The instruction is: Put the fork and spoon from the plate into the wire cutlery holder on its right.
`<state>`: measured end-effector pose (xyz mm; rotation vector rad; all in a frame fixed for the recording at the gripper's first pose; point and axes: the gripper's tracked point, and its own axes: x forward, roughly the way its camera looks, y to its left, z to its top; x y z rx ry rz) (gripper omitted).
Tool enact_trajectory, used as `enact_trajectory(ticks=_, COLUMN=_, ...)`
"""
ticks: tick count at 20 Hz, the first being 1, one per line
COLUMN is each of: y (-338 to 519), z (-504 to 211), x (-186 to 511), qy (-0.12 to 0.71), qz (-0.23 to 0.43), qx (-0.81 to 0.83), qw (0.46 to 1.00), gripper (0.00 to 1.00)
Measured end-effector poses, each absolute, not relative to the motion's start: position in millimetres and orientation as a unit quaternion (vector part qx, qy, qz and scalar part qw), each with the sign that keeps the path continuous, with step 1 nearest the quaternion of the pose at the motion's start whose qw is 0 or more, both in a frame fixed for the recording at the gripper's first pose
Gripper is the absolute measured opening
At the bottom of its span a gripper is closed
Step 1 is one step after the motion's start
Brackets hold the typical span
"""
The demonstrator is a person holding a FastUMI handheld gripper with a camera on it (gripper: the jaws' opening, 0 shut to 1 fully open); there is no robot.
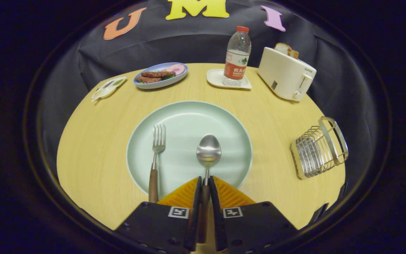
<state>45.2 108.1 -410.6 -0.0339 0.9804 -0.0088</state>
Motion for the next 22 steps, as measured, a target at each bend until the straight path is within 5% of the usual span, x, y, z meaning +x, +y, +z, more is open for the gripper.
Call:
enact_trajectory(ticks=1, y=108.5, z=-411.1, x=44.0, qy=0.474, qz=-0.001, qx=-0.013, qw=0.880, gripper=0.14)
enact_trajectory(ticks=22, y=34.0, z=-286.6, x=27.4, qy=0.438, qz=0.071, qx=0.026, qw=0.896, gripper=0.14)
